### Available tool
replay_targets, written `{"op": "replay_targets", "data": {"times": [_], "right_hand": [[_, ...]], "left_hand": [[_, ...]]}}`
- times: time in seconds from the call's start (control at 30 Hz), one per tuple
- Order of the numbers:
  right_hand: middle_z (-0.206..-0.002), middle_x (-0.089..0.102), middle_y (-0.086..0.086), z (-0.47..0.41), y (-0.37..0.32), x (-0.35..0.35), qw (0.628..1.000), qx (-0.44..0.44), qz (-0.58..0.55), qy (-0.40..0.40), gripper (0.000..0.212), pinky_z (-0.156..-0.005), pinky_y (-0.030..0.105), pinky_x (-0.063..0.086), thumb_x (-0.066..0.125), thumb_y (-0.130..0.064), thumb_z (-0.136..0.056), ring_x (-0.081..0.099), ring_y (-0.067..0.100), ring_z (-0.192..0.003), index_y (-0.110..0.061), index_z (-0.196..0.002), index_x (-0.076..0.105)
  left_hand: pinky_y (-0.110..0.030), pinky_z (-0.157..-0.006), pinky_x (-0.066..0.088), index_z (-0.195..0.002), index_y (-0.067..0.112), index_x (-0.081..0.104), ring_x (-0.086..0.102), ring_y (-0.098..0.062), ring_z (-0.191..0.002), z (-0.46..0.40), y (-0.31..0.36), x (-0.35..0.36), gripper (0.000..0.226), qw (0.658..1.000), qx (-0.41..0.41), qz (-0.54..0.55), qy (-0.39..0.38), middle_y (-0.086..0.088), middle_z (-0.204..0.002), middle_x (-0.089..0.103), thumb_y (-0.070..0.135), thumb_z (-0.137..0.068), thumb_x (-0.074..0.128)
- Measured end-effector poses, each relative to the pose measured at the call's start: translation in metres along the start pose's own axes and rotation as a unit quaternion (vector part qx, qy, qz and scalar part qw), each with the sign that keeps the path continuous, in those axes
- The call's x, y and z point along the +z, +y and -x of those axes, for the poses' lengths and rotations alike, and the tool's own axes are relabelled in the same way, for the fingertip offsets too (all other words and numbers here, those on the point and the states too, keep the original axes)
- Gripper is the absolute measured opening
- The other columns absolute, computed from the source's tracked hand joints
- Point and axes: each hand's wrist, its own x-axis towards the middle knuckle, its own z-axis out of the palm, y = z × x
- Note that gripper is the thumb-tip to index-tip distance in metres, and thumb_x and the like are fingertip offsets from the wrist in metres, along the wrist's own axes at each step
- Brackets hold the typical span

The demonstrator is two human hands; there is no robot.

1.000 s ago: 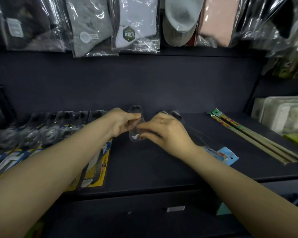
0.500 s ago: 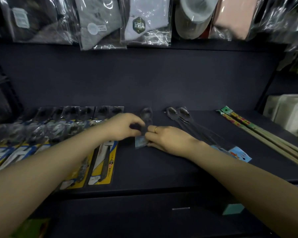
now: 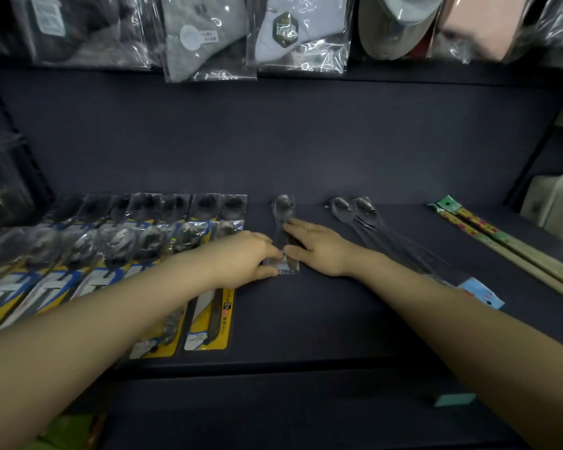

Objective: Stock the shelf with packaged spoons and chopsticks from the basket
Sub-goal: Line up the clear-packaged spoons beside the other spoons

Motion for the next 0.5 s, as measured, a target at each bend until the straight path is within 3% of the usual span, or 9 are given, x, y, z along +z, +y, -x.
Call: {"op": "replay_targets", "data": {"times": [0.07,0.3,0.4,0.47,0.5], "right_hand": [[-0.159,0.012,0.007,-0.005,-0.005,0.0,0.999,0.007,0.039,-0.014,0.061,-0.119,0.037,0.013,0.031,-0.041,-0.098,0.012,0.02,-0.147,-0.012,-0.149,0.015],[-0.16,0.01,0.004,-0.013,-0.012,0.001,0.998,0.041,0.044,-0.021,0.057,-0.119,0.037,0.01,0.024,-0.04,-0.1,0.01,0.021,-0.147,-0.014,-0.149,0.014],[-0.149,0.036,0.013,0.001,0.006,-0.014,0.994,0.044,-0.038,0.094,0.047,-0.113,0.032,0.024,0.041,-0.022,-0.097,0.032,0.026,-0.139,-0.009,-0.141,0.035],[-0.132,0.053,0.017,0.02,0.03,-0.029,0.975,0.125,0.0,0.183,0.038,-0.099,0.036,0.039,0.047,-0.013,-0.092,0.049,0.034,-0.123,-0.01,-0.129,0.05],[-0.125,0.057,0.018,0.033,0.044,-0.035,0.963,0.184,0.043,0.191,0.034,-0.091,0.037,0.044,0.047,-0.012,-0.09,0.055,0.036,-0.115,-0.01,-0.123,0.054]], "left_hand": [[-0.03,-0.104,0.036,-0.132,0.021,0.049,0.041,-0.021,-0.129,0.001,-0.003,0.001,0.042,1.0,0.011,0.004,0.009,-0.004,-0.148,0.033,0.035,-0.093,0.045],[-0.031,-0.097,0.038,-0.13,0.016,0.042,0.045,-0.02,-0.12,0.005,-0.001,0.006,0.048,0.999,0.0,0.003,0.045,-0.004,-0.132,0.048,0.045,-0.091,0.041],[-0.035,-0.102,0.036,-0.123,0.013,0.05,0.04,-0.022,-0.123,0.001,0.006,0.001,0.048,0.988,-0.002,0.006,0.154,-0.007,-0.123,0.053,0.047,-0.091,0.039],[-0.036,-0.103,0.036,-0.119,0.012,0.054,0.042,-0.023,-0.121,-0.005,0.012,-0.007,0.04,0.98,0.009,0.032,0.198,-0.007,-0.12,0.056,0.039,-0.091,0.043],[-0.034,-0.103,0.035,-0.117,0.012,0.056,0.043,-0.023,-0.12,-0.009,0.015,-0.011,0.036,0.977,0.016,0.044,0.207,-0.006,-0.119,0.056,0.035,-0.091,0.045]]}}
